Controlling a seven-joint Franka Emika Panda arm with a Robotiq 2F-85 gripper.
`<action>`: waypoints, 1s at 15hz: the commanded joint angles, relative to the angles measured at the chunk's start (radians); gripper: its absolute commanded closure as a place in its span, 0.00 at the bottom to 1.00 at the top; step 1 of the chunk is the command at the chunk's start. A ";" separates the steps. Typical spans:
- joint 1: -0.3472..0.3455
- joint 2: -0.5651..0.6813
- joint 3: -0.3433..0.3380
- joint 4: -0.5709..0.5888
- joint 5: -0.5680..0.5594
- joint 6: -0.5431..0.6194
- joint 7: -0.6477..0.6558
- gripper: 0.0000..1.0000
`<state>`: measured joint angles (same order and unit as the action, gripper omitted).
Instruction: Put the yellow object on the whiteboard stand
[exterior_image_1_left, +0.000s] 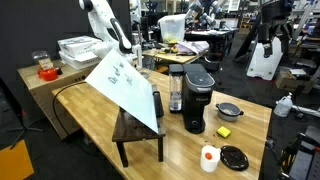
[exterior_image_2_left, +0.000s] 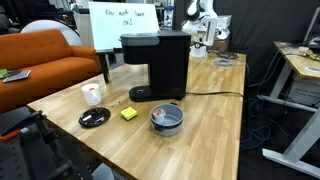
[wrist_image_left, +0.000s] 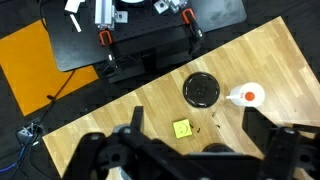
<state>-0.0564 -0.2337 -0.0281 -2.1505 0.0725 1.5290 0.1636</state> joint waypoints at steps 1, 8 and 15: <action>0.000 -0.002 0.000 0.003 0.000 -0.002 0.000 0.00; 0.002 -0.038 0.005 -0.005 -0.017 0.022 -0.002 0.00; 0.040 -0.013 0.037 -0.032 0.005 0.201 -0.017 0.00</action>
<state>-0.0269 -0.2524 0.0020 -2.1572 0.0674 1.6590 0.1640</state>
